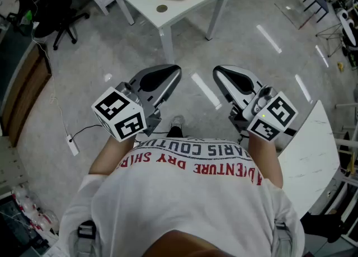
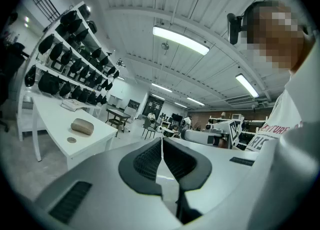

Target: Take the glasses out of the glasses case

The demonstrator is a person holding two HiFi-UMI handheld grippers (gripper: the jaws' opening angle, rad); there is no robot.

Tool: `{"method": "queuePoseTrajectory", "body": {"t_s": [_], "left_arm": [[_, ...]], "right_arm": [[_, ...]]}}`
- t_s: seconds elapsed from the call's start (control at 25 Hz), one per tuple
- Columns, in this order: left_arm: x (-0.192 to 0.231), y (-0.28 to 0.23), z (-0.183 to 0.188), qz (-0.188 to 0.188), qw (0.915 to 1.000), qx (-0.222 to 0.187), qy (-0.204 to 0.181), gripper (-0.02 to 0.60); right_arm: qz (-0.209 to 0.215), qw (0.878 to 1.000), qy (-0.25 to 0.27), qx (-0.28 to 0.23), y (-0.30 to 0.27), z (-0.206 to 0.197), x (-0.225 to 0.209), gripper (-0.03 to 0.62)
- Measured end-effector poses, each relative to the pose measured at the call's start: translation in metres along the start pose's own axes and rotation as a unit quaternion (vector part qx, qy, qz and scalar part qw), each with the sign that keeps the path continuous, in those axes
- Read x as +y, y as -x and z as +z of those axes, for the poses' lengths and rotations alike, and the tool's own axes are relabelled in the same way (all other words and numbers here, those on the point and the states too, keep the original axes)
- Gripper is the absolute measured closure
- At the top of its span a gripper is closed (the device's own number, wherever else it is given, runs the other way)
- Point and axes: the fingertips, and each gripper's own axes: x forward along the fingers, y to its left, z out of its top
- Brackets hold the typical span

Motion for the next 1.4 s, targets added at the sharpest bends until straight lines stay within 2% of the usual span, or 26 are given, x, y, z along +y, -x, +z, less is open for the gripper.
{"method": "queuePoseTrajectory", "body": {"t_s": [0.24,0.4,0.52,0.76,0.92,1.12,1.4], "left_arm": [[0.01,-0.002,-0.007,0.011,0.9998,0.014,-0.004,0.546],[0.045,-0.004,0.007,0.013,0.9998,0.017,-0.005,0.546],[0.071,-0.002,0.019,0.013,0.9997,0.02,-0.008,0.546],[0.098,0.006,0.024,0.02,0.9992,0.03,-0.017,0.546],[0.114,0.005,0.024,0.028,0.9991,0.03,-0.01,0.546],[0.139,-0.008,0.025,0.033,0.9989,0.033,-0.001,0.546],[0.179,-0.043,0.034,0.04,0.9985,0.037,0.004,0.546]], "right_arm": [[-0.003,1.0,0.0,0.01,-0.003,-0.007,-0.004,0.571],[-0.025,0.999,0.01,0.021,-0.035,-0.003,-0.028,0.565],[-0.031,0.999,0.012,0.03,-0.06,0.0,-0.042,0.471],[-0.044,0.997,0.047,0.053,-0.086,-0.004,-0.055,0.416],[-0.044,0.996,0.043,0.06,-0.097,-0.007,-0.069,0.362],[-0.054,0.996,0.034,0.065,-0.112,-0.011,-0.098,0.321],[-0.044,0.995,0.043,0.077,-0.135,-0.009,-0.147,0.318]]}}
